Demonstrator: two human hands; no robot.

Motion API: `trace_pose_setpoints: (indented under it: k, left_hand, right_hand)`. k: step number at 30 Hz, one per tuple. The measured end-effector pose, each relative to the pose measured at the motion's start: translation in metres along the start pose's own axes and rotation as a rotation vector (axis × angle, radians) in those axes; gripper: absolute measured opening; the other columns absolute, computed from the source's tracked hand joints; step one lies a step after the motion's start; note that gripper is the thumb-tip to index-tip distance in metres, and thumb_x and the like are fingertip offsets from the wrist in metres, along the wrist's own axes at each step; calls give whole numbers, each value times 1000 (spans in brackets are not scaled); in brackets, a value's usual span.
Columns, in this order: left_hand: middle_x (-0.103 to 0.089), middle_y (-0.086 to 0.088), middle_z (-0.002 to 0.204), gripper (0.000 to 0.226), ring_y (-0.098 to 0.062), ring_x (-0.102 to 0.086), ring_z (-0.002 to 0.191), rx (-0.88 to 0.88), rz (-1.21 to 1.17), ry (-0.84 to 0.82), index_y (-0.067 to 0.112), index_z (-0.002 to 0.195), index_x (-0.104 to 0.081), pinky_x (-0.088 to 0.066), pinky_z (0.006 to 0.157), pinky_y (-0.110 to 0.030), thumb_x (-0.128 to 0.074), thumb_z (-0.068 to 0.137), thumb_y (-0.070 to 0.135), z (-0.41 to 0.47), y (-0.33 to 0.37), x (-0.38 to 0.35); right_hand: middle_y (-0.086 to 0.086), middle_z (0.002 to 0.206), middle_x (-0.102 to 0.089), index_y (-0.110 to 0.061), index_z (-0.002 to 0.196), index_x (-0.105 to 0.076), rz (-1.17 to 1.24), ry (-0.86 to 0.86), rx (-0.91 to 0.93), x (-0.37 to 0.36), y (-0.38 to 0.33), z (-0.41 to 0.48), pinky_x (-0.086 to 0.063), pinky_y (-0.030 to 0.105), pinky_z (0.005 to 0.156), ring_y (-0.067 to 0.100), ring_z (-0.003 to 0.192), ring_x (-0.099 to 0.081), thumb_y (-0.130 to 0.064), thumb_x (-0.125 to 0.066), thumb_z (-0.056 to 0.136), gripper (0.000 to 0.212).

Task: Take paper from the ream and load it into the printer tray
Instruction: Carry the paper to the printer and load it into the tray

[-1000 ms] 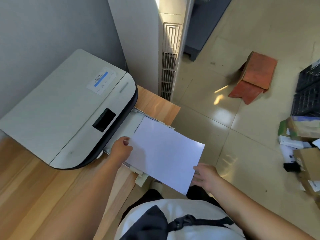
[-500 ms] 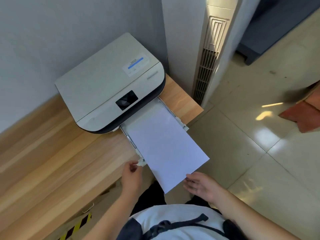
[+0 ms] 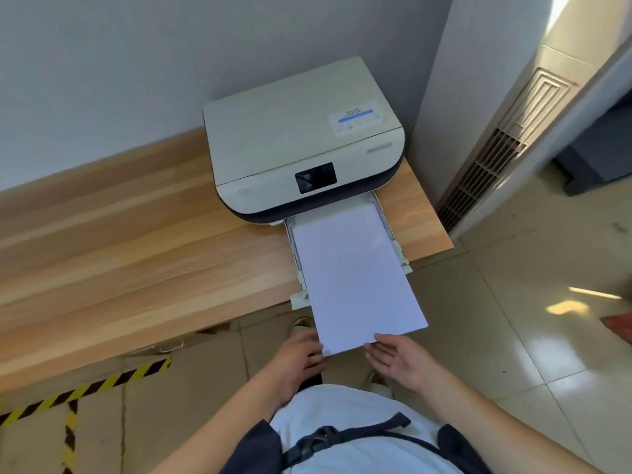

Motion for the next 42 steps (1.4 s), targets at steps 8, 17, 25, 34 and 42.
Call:
trace_pose_setpoints:
  k: [8, 17, 25, 34, 42]
  left_hand:
    - [-70, -20, 114, 36, -27, -69, 94, -3, -15, 20, 3, 122, -60, -61, 66, -27, -61, 88, -8, 14, 10, 1]
    - [-72, -17, 110, 27, -27, -69, 95, 45, -52, -25, -1, 120, -62, -62, 71, -29, -60, 93, -5, 22, 13, -1]
    - [-71, -14, 111, 28, -23, -69, 94, 9, -109, -8, -1, 121, -61, -63, 70, -25, -59, 94, -6, 23, 25, -1]
    - [-69, -7, 104, 33, -17, -68, 89, -97, -121, 122, 5, 121, -59, -59, 63, -17, -60, 92, -8, 21, 34, 7]
    - [-68, -7, 120, 35, -19, -67, 102, -118, -57, 131, 13, 126, -63, -57, 67, -18, -58, 95, -3, 18, 39, 6]
  right_hand:
    - [20, 112, -67, -2, 108, -58, -51, 132, 92, 7, -14, -1, -56, 41, 73, 30, 91, -67, 0, -60, 92, 16]
    - [20, 100, -67, -1, 123, -57, -158, 345, 405, 43, -80, -13, -59, 42, 75, 30, 77, -66, 0, -55, 94, 29]
    - [20, 98, -70, -3, 122, -63, -351, 394, 500, 32, -100, -8, -60, 37, 69, 24, 65, -65, 8, -53, 92, 34]
    - [11, 91, -71, -10, 120, -67, -377, 492, 625, 17, -96, -6, -59, 38, 78, 20, 68, -63, 8, -49, 92, 38]
    - [15, 101, -72, -9, 118, -69, -375, 486, 598, 15, -99, -1, -59, 32, 72, 20, 70, -63, 9, -49, 91, 38]
Point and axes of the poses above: each hand's wrist, its own z-axis towards the middle knuckle, its own x-axis out of the back of the hand, y = z × x, the point moved 7 cm from there along z, towards the middle knuckle
